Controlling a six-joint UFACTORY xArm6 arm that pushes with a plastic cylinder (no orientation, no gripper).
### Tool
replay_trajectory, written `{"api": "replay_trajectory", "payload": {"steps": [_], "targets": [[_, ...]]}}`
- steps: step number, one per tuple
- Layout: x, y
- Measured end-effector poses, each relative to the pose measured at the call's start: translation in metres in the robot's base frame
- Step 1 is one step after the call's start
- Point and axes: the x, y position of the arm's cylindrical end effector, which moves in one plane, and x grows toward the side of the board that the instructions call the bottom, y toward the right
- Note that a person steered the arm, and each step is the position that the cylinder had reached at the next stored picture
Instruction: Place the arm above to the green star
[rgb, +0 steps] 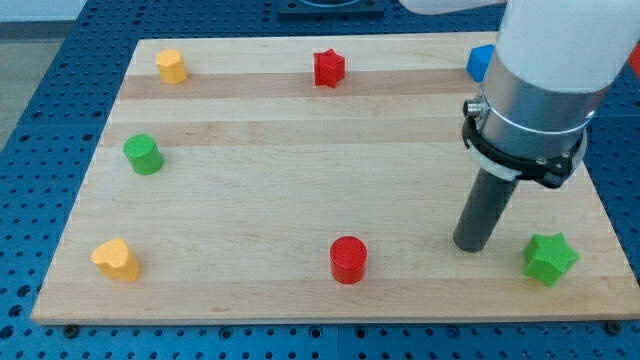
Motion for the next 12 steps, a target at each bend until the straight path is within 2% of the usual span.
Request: {"api": "replay_trajectory", "payload": {"steps": [2,7,8,12], "targets": [[-0.010,0.000],[-0.004,-0.002],[-0.016,0.003],[-0.019,0.040]]}}
